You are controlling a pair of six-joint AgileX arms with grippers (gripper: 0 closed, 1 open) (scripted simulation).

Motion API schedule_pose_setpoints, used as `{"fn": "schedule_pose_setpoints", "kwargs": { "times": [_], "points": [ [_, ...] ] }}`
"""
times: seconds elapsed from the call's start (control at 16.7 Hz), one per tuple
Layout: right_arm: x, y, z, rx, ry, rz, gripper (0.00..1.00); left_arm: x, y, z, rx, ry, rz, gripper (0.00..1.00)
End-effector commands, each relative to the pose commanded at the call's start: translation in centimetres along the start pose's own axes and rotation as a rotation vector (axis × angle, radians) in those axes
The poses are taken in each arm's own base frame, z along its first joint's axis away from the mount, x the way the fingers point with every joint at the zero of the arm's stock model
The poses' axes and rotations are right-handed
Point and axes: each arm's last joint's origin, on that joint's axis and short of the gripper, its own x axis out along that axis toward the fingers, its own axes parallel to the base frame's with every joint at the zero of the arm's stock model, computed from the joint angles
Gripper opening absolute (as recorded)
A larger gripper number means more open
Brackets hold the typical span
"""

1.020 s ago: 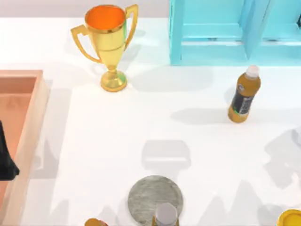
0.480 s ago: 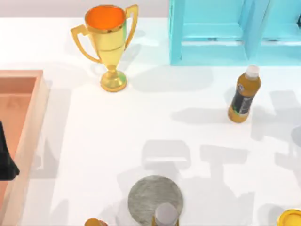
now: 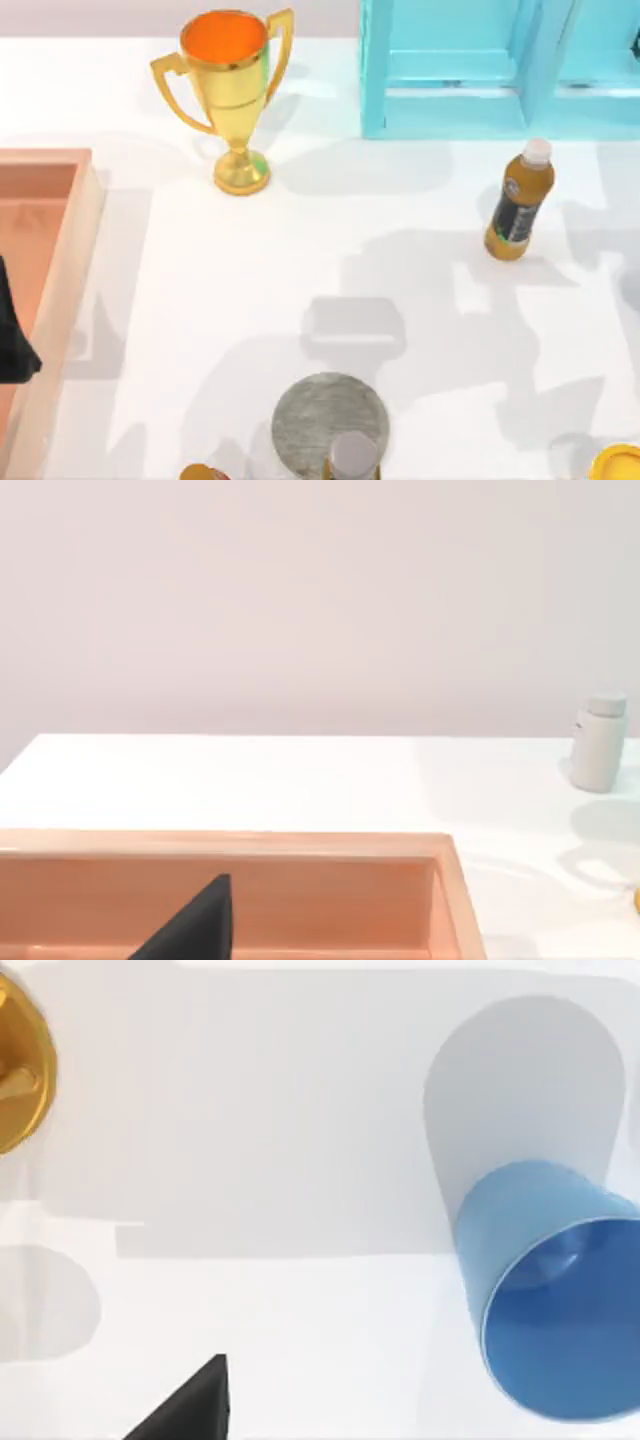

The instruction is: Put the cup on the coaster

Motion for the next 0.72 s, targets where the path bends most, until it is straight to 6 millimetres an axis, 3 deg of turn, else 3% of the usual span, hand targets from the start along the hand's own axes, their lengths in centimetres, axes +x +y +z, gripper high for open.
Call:
{"fn": "schedule_pose_setpoints", "kwargs": {
  "times": [0.3,0.72],
  "points": [
    [-0.5,-1.2,-1.9,-0.021,0.027,0.029,1.00,0.0,0.0,0.0,0.000,0.000,0.000,1.00],
    [-0.1,-1.2,-1.8,-0.023,0.027,0.030,1.00,0.0,0.0,0.0,0.000,0.000,0.000,1.00]
  ]
}}
